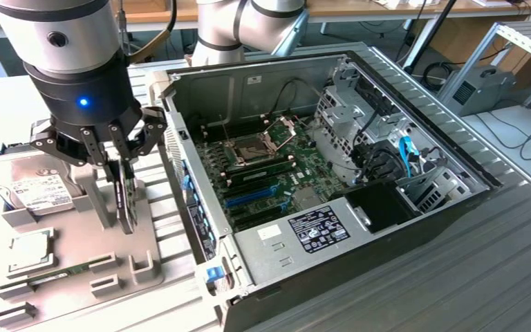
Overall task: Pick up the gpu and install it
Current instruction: 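Pick up the gpu and move the gpu toward the slot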
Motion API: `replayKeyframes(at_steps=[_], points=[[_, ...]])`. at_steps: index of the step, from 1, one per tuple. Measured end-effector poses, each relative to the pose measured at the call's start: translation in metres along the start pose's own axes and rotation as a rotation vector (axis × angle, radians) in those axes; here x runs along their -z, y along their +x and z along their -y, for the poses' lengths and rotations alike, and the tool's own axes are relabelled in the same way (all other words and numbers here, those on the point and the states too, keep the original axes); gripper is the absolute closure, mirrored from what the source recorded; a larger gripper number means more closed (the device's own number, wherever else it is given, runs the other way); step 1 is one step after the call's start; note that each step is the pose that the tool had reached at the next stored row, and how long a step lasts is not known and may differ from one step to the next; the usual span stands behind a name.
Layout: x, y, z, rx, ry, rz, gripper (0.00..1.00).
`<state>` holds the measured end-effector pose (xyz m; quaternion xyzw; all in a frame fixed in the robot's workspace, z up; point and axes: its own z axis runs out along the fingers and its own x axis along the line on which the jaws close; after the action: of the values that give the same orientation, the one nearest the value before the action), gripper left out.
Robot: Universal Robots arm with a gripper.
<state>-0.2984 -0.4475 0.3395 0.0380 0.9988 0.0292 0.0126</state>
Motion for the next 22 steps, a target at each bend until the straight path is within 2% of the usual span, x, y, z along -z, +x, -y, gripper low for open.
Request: replayKeyframes(at_steps=[22], points=[[0.0079,-0.0002,-0.0005,0.000,-0.0025,-0.0002,0.74]])
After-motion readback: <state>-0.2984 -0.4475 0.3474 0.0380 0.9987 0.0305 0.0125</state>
